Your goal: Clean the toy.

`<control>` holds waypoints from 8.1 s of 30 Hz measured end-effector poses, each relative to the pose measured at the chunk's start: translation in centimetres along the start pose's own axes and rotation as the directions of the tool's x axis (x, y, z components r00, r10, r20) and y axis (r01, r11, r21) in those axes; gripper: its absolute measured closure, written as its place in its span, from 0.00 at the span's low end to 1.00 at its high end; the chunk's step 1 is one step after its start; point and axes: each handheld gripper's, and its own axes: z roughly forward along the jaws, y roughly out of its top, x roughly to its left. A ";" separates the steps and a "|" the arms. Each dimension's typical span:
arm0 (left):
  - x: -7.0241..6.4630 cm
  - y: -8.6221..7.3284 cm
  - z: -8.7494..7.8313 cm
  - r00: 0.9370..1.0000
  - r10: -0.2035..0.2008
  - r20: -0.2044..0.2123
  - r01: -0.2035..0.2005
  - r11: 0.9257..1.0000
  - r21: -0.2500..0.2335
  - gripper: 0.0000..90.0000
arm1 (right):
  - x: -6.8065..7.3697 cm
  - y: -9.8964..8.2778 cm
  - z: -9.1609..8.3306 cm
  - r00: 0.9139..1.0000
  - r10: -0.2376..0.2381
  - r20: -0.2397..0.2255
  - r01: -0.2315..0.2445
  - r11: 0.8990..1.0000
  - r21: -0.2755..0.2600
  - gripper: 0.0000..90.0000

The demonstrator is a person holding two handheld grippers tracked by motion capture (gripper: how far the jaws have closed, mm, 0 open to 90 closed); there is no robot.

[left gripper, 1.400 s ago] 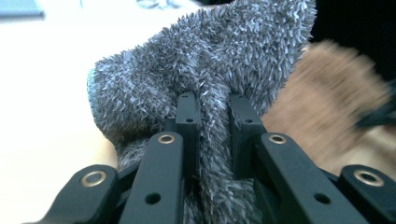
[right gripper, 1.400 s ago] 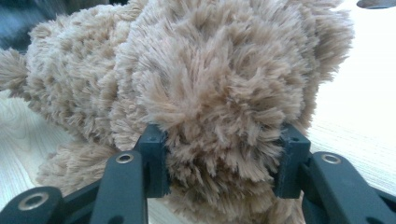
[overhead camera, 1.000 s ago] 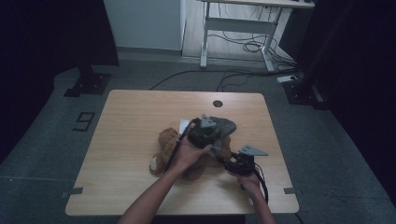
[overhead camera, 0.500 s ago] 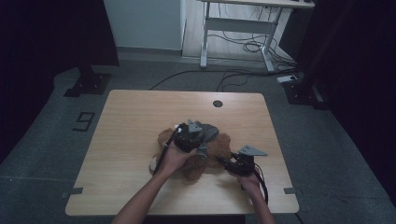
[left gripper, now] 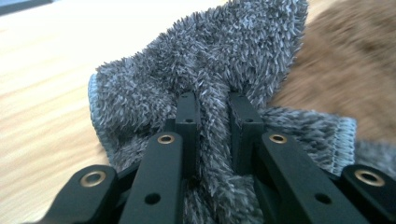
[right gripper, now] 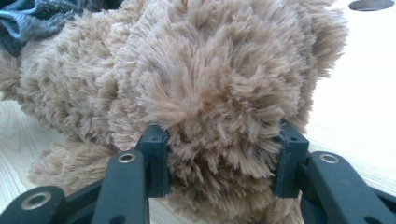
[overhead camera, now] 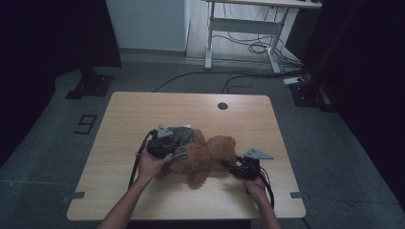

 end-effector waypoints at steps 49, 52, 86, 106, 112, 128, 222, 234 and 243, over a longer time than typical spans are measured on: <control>-5.3 1.2 -0.2 0.985 0.140 0.099 -0.136 0.990 -0.041 0.84 | 0.3 -0.1 0.0 1.000 -0.002 0.012 0.002 1.000 -0.004 0.56; -3.7 0.6 -1.0 0.991 0.101 0.089 -0.097 0.994 -0.044 0.84 | 0.3 -0.1 0.1 1.000 0.000 0.011 0.000 1.000 -0.007 0.56; -7.8 7.8 1.5 0.983 0.109 0.146 -0.105 0.994 -0.039 0.84 | 0.3 -0.2 0.1 1.000 0.006 0.027 -0.005 1.000 -0.019 0.56; -9.0 7.2 6.2 0.983 0.178 0.053 -0.183 0.977 0.112 0.84 | 0.8 -0.2 0.2 0.998 -0.022 0.064 0.023 1.000 -0.018 0.57; -7.8 6.5 4.9 0.980 0.200 0.011 -0.200 0.975 0.094 0.84 | 0.9 -0.2 0.3 0.997 -0.022 0.070 0.024 0.999 -0.022 0.57; 3.4 0.0 1.4 0.993 -0.037 -0.111 0.053 0.989 0.136 0.84 | 0.7 -0.2 0.3 0.998 -0.009 0.064 0.011 1.000 -0.024 0.57; -2.1 1.7 2.9 0.999 0.038 0.027 -0.037 0.999 -0.022 0.85 | -2.2 3.6 -0.9 0.991 0.049 0.123 -0.035 0.992 -0.120 0.22; -2.8 -0.3 2.0 0.998 0.021 0.064 -0.017 0.997 -0.072 0.85 | -3.7 7.3 3.4 0.991 0.089 0.101 -0.092 0.996 0.023 0.18; -4.3 -1.6 0.8 0.995 0.051 0.083 -0.044 0.995 -0.091 0.85 | -1.9 4.1 1.2 0.995 0.010 0.098 -0.008 1.000 -0.019 0.54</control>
